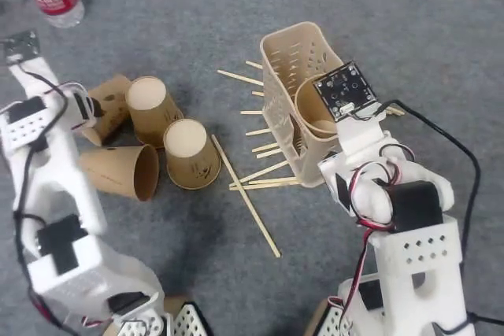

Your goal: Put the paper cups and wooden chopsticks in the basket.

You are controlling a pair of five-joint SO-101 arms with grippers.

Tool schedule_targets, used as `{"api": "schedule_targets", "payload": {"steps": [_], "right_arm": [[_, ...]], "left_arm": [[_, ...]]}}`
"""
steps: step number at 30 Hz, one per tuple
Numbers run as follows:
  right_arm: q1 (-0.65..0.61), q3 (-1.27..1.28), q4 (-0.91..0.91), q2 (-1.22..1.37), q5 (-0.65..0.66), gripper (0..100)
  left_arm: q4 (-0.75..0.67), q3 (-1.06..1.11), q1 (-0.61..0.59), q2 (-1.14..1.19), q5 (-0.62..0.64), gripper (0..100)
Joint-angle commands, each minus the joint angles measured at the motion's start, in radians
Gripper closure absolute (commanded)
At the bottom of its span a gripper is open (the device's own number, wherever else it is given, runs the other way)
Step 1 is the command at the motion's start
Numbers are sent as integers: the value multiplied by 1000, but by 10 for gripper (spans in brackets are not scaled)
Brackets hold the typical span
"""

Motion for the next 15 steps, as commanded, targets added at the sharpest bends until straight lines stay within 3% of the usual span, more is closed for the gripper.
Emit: {"api": "schedule_targets", "payload": {"steps": [1, 5, 11, 15], "right_arm": [[-13, -6, -21, -21, -12, 826], [-13, -6, -22, -21, -12, 826], [-15, -6, -24, -21, -12, 827], [-50, -6, -19, -21, -12, 828]], "left_arm": [[-100, -41, -5, 31, 41, 800], [-189, -39, -3, 92, 64, 800], [-206, -45, 29, 147, 109, 809], [-201, -64, 68, 120, 107, 942]]}}
